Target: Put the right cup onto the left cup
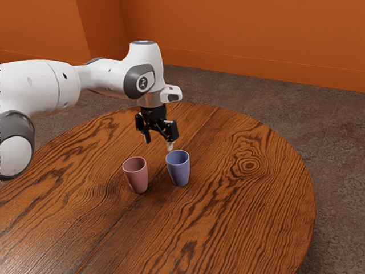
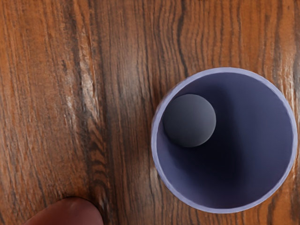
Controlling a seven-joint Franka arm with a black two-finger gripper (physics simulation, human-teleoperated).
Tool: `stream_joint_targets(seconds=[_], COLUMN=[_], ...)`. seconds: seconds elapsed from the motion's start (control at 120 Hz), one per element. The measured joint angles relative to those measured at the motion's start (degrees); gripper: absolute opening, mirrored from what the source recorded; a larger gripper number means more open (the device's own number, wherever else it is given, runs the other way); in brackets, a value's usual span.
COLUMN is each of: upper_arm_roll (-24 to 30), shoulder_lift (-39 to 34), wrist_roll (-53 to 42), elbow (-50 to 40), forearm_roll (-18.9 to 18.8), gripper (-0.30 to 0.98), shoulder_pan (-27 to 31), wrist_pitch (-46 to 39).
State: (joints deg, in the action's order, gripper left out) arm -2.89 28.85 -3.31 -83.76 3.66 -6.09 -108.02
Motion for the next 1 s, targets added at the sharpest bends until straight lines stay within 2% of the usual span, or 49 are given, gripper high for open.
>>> stream_joint_targets(seconds=[0.25,1.0], upper_arm_roll=[0.17,2.09], shoulder_lift=[2.93,7.41], wrist_roll=[-0.41,-0.73], elbow=[2.56,2.7], forearm_roll=[-0.06,0.12], gripper=[0.69,0.69], shoulder_pan=[0.77,1.16], wrist_pitch=[-0.25,-1.68])
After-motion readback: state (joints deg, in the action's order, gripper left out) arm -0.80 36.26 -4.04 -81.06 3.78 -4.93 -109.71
